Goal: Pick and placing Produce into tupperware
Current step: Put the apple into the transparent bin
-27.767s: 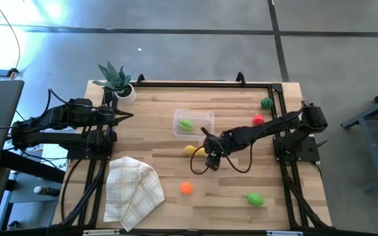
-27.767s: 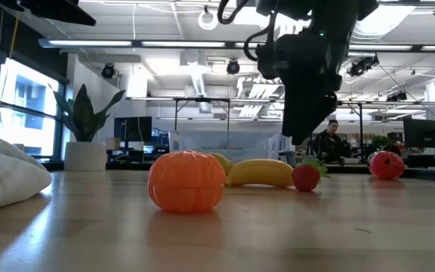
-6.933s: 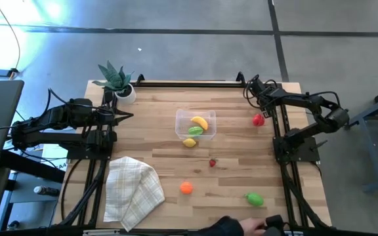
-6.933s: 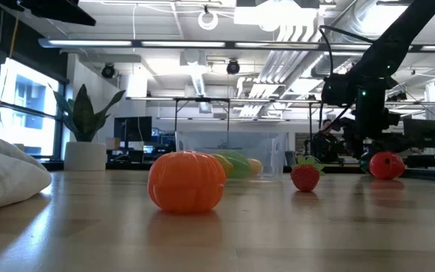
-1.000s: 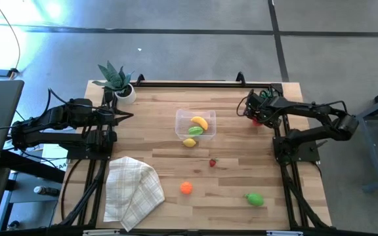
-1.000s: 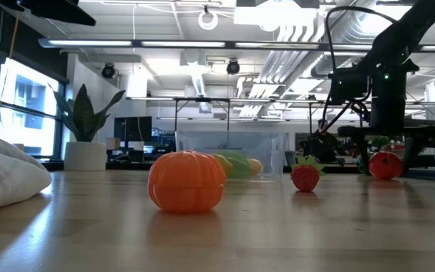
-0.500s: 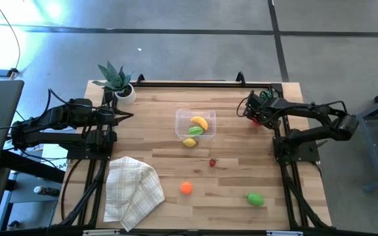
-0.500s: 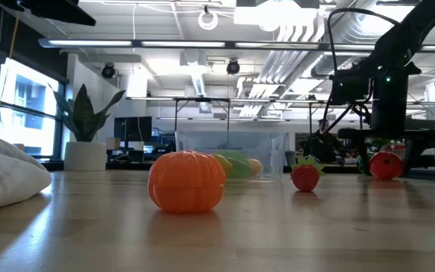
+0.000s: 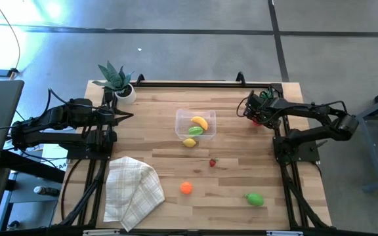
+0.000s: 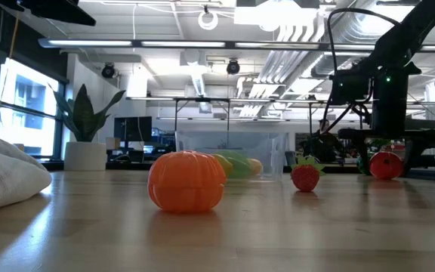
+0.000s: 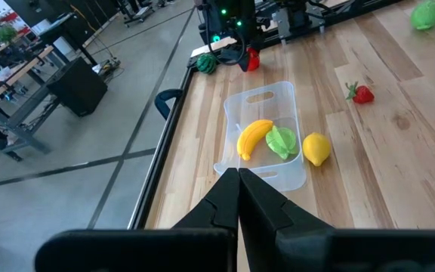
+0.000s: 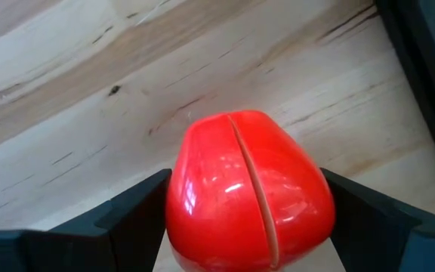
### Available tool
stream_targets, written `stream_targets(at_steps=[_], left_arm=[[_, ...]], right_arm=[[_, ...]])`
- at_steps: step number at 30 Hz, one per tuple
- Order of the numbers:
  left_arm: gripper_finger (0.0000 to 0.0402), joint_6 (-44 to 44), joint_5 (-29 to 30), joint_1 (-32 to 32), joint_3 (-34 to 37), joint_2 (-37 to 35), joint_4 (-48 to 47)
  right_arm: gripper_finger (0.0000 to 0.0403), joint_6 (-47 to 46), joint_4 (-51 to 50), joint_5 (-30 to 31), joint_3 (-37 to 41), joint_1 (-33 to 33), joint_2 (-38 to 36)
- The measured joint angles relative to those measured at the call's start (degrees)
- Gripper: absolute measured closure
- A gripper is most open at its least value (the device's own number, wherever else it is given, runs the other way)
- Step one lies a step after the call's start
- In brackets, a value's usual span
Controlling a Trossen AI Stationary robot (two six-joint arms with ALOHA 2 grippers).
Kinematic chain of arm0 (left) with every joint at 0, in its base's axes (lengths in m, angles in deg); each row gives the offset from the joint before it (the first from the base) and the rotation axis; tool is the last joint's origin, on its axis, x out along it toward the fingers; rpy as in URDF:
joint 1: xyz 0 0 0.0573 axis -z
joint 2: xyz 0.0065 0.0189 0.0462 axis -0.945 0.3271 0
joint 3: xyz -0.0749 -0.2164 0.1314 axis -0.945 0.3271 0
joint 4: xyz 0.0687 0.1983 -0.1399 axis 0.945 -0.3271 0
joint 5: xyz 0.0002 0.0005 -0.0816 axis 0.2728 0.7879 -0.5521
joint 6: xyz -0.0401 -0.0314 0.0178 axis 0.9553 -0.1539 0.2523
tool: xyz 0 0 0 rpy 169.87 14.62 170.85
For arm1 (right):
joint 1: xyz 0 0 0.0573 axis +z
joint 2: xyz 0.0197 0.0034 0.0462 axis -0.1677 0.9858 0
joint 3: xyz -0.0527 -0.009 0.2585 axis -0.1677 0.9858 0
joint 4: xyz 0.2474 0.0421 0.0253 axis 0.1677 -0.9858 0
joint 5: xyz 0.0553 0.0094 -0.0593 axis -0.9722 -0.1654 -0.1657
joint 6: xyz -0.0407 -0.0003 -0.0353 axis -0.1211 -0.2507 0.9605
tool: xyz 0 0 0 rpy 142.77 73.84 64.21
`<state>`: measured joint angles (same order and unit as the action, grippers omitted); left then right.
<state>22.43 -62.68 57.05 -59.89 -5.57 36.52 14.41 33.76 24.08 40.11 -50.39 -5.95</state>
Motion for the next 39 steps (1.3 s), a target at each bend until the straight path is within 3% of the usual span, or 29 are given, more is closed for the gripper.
stream_targets(at_steps=[7,17,39], left_arm=[[0.0401,0.00,0.00,-0.01,0.00,-0.01,0.00],[0.0401,0.00,-0.01,0.00,0.00,0.00,0.01],[0.0401,0.00,0.00,-0.01,0.01,-0.01,0.00]], right_arm=[[0.0099,0.34,0.00,0.02,0.00,0.00,0.00],[0.0148,0.34,0.41,0.00,0.02,0.00,-0.02],[0.0142,2.62,0.26,-0.40,-2.62,0.33,0.03]])
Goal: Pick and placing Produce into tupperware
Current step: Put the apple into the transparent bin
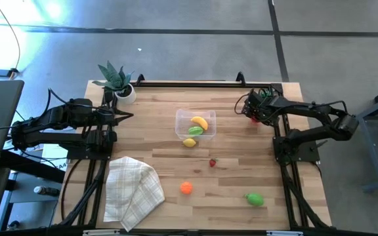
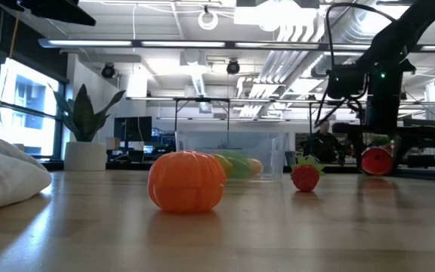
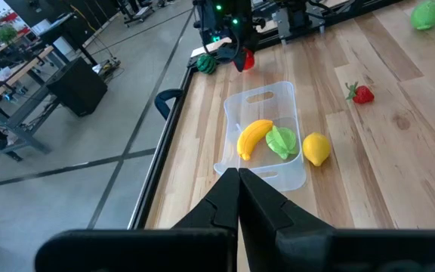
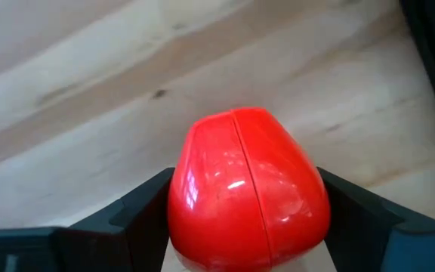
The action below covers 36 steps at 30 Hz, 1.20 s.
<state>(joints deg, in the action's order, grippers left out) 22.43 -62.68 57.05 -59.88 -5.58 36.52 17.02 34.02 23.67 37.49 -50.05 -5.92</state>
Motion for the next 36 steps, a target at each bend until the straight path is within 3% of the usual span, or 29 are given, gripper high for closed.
stream_targets(at_steps=[14,24,30,36], left_arm=[[0.0401,0.00,-0.01,0.00,0.00,0.00,0.00],[0.0401,0.00,-0.01,-0.01,0.01,0.01,0.01],[0.0401,0.00,-0.01,-0.01,-0.01,0.01,0.01],[0.0401,0.00,0.00,0.00,0.00,0.01,0.00]], right_arm=[[0.0142,13.12,-7.54,0.37,-18.57,5.98,-0.12],[0.0142,25.94,-5.83,0.11,-32.95,10.79,0.93],[0.0142,31.27,-6.19,-2.99,-39.08,14.59,8.51],[0.0142,37.24,-10.79,-6.54,-51.25,18.04,21.19]])
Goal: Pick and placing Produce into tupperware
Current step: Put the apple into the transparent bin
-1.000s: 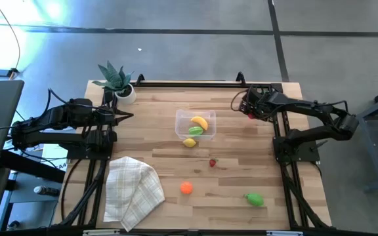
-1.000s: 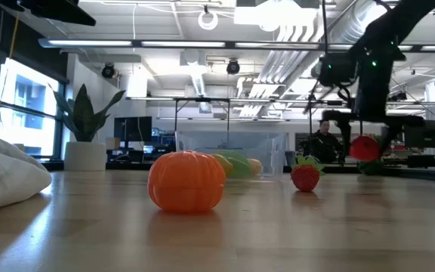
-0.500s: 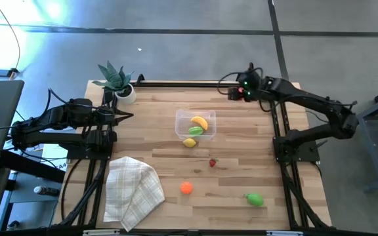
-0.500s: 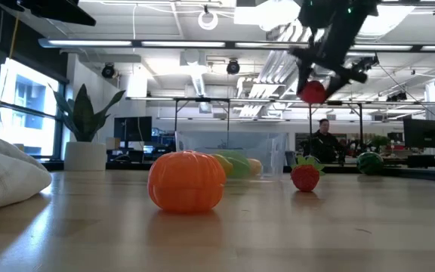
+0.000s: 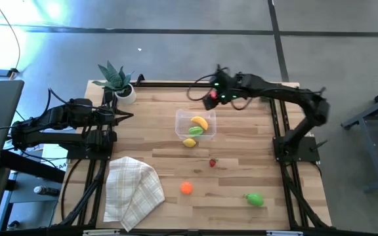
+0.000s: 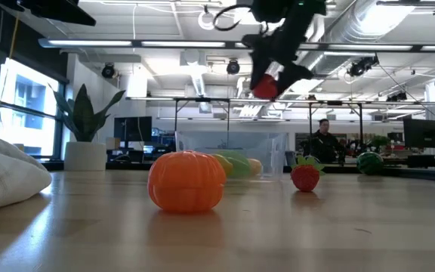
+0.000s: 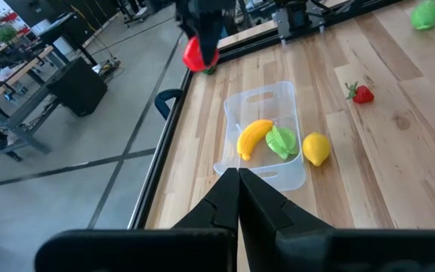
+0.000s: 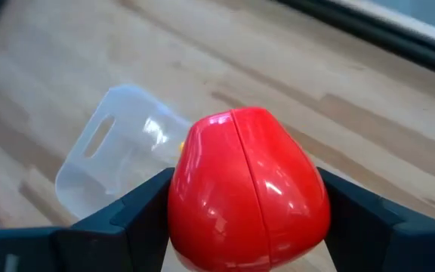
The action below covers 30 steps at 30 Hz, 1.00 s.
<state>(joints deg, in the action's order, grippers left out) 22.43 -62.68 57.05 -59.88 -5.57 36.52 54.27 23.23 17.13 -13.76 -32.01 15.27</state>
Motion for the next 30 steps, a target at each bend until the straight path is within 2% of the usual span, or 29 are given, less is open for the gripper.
stream_targets(at_steps=[7,12,16,30], left_arm=[[0.0401,0.00,-0.01,-0.01,0.00,0.00,0.00],[0.0401,0.00,-0.01,0.01,0.01,-0.02,0.01],[0.0401,0.01,-0.01,0.01,0.01,-0.01,0.00],[0.0401,0.00,0.01,0.01,-0.01,-0.01,0.01]], right_arm=[[0.0142,4.41,-10.99,0.01,-17.76,4.89,15.53],[0.0142,6.29,-14.89,0.02,-25.63,7.53,24.59],[0.0142,7.38,-13.77,-1.70,-26.89,8.58,28.47],[0.0142,10.95,-8.53,-6.38,-26.57,9.01,34.51]])
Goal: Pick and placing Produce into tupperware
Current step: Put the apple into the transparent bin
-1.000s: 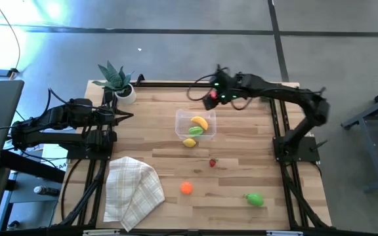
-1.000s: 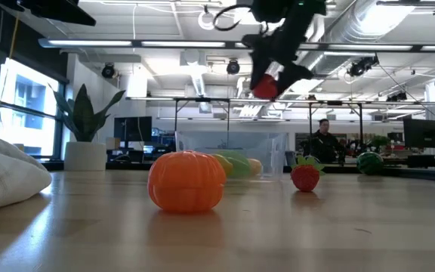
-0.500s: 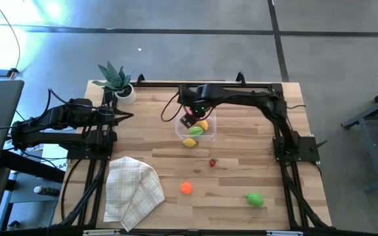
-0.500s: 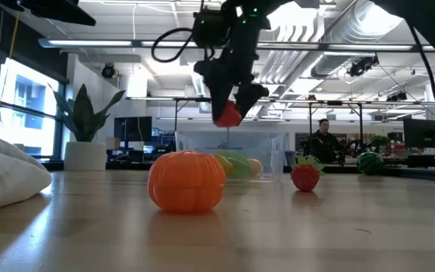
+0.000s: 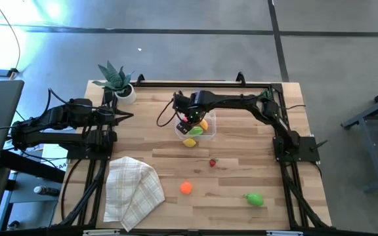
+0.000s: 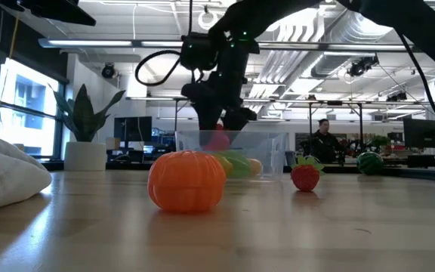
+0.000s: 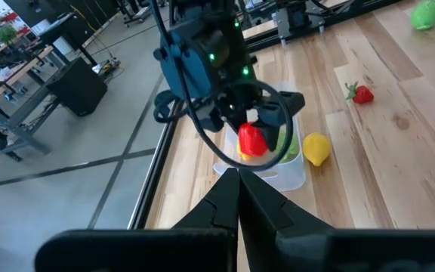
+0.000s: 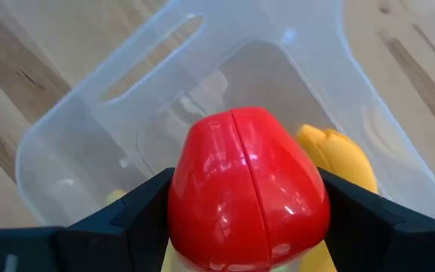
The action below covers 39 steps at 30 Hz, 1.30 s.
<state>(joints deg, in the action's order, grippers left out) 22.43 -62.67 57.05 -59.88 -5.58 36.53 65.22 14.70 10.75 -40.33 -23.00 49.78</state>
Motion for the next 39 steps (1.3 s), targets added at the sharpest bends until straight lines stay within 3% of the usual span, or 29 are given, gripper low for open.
stream_targets(at_steps=[39], left_arm=[[0.0401,0.00,-0.01,-0.02,0.02,0.00,-0.02]], right_arm=[[0.0142,0.78,4.07,-0.08,0.17,-0.13,4.77]])
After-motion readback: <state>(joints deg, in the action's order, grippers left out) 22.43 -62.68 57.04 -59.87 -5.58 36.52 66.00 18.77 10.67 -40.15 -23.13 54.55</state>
